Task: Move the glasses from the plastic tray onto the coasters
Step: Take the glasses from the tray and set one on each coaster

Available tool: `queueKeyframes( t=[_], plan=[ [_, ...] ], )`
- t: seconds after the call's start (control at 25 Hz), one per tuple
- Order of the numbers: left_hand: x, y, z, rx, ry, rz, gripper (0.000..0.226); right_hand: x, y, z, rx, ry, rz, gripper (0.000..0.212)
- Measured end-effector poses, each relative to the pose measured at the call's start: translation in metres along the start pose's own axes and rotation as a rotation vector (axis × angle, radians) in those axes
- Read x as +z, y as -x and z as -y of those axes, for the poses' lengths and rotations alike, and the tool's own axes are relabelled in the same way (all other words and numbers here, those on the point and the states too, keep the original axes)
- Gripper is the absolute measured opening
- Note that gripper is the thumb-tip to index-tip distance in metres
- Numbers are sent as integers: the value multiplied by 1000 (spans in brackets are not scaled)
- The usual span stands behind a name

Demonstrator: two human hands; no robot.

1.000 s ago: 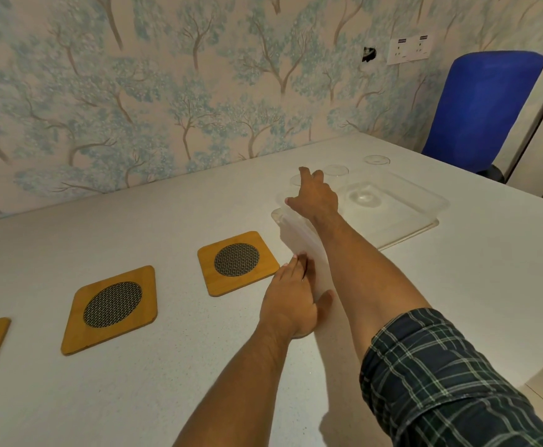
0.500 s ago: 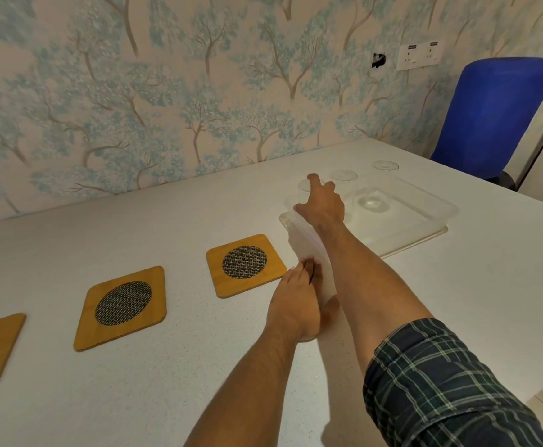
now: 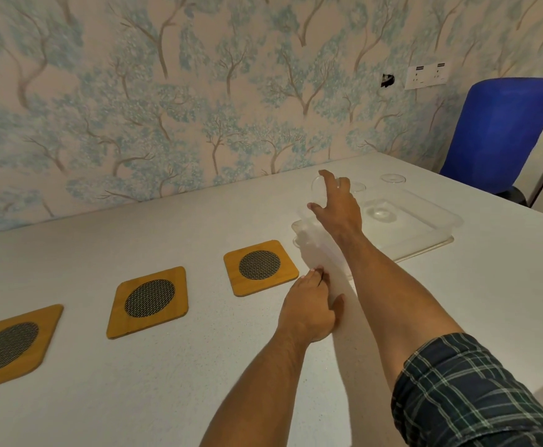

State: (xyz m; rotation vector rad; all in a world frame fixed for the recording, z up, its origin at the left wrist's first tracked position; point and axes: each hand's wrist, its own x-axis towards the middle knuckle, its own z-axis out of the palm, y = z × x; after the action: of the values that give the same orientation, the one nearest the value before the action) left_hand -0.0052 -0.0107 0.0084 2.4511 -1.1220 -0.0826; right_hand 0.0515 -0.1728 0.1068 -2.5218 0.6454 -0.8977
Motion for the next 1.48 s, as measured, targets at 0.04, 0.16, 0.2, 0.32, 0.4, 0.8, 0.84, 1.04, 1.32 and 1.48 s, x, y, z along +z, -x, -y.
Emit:
queueKeyframes(
  t=[0.04,0.16,0.2,0.32,0.4,0.8,0.84,1.04,1.32,1.48],
  plan=[
    [0,2,-1,-8,7,-8,73,-3,2,3,-14,-11,-12,73],
    [-4,13,0,-28,25,6,68,-10,11,14,-63,-35,-22,73],
    [-6,18,2,-31,34,16,65,-11,14,19,-75,-44,-23,73],
    [-20,40,17,41,18,-13,51,-12,23,40,-114,-60,-22,74],
    [-30,56,34,84,-4,-94,53,-8,29,55,-152,-63,-15,74],
    [-113,159,178,-158,-201,-307,81,46,79,178,-337,-155,70,76],
    [-120,173,193,-213,-229,-300,81,53,86,193,-352,-179,93,76],
    [-155,245,255,-441,-301,-306,85,90,120,260,-449,-231,199,83],
    [-179,325,296,-733,-311,-329,85,134,166,332,-547,-303,349,87],
    [-180,346,307,-827,-243,-354,88,153,186,363,-600,-323,388,89]
  ],
)
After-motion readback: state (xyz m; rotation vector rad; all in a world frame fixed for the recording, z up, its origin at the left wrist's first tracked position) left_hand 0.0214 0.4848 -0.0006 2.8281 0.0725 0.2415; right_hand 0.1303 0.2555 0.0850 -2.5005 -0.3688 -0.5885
